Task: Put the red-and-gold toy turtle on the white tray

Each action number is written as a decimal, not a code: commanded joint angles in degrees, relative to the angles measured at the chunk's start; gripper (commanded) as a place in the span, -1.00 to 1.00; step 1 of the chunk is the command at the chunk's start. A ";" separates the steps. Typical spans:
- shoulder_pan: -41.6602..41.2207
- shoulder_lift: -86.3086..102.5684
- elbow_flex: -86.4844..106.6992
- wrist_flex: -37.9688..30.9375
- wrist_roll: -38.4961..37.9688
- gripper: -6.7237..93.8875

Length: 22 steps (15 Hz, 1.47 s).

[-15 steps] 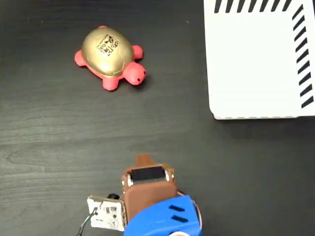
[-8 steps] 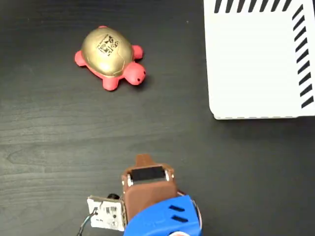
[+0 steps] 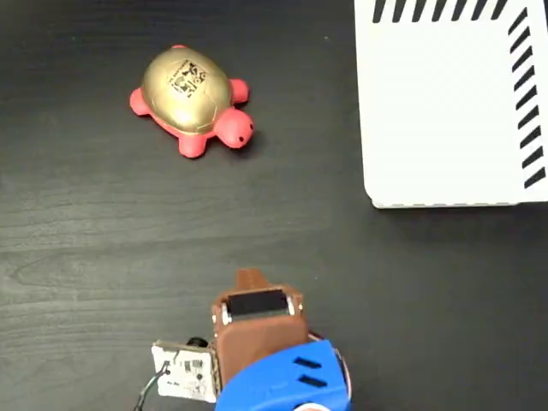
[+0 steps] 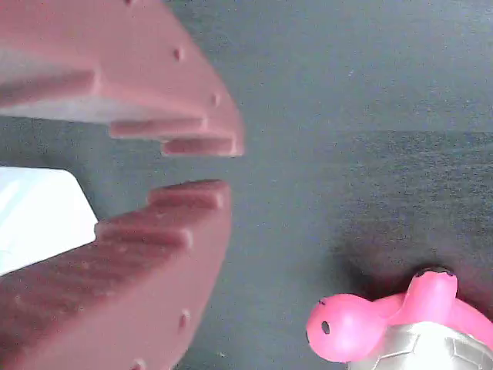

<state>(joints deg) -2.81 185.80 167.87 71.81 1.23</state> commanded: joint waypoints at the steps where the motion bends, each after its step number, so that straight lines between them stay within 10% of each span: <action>1: -0.53 0.44 -0.53 0.88 0.53 -0.86; 7: -1.14 -1.58 -0.62 0.09 0.00 -0.86; 11: 1.14 -26.46 -10.37 -12.92 3.96 -0.86; 22: -0.44 -99.76 -94.75 11.51 27.42 -0.86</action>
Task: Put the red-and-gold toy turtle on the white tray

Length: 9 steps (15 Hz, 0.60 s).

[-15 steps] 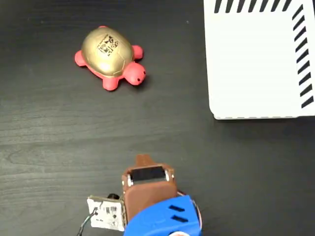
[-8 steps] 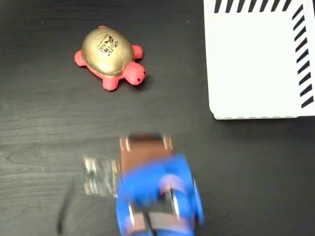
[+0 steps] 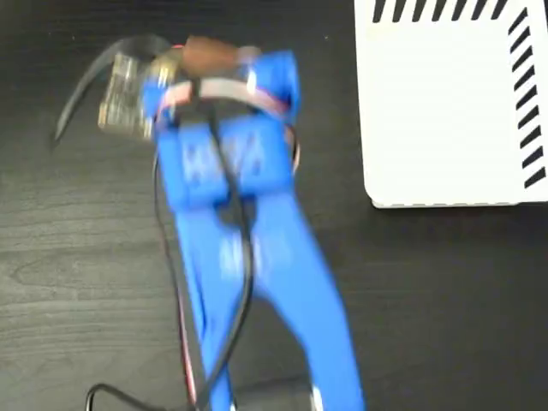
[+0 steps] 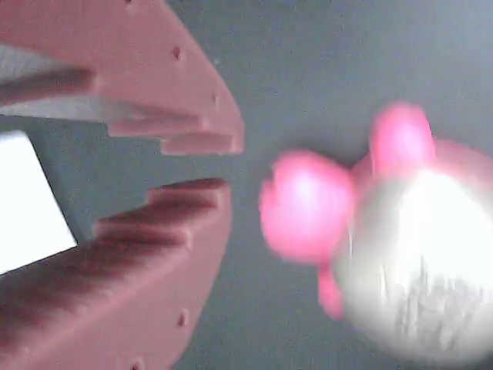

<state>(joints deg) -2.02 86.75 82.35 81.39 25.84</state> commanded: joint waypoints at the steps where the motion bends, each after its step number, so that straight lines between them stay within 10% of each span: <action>1: -1.32 -4.75 -14.41 4.39 4.31 -0.86; 3: -1.14 -9.76 -21.27 6.86 7.82 -0.86; 9: -5.45 -17.31 -29.18 10.02 19.78 0.04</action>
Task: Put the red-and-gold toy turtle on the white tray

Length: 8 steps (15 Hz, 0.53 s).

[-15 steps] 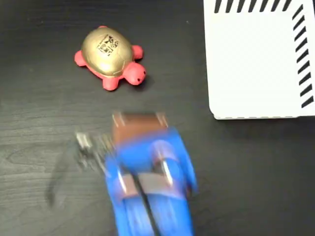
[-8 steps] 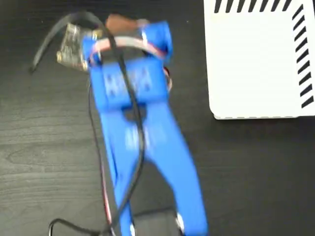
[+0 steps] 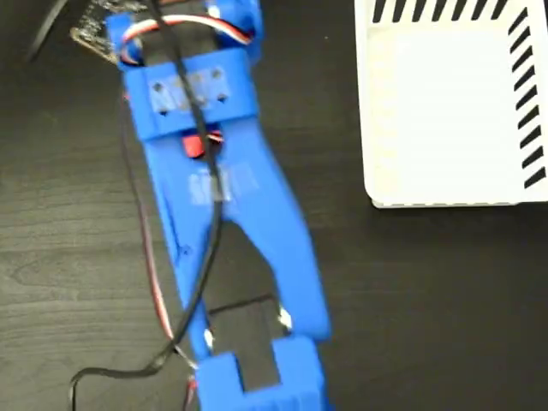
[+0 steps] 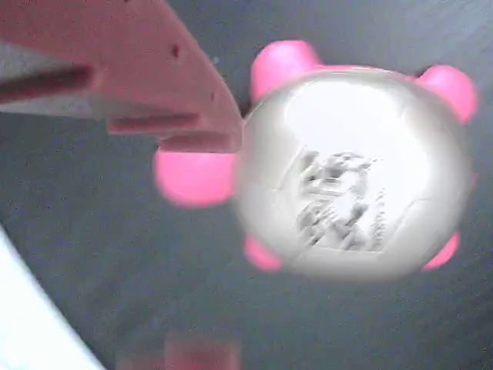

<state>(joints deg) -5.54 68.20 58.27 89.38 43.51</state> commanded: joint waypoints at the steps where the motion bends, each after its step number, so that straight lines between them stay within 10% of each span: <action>1: -2.37 -0.09 -6.33 3.08 2.81 0.08; 8: -3.16 -10.46 -14.59 6.33 6.33 0.48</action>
<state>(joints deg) -7.65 56.60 47.29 94.75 48.78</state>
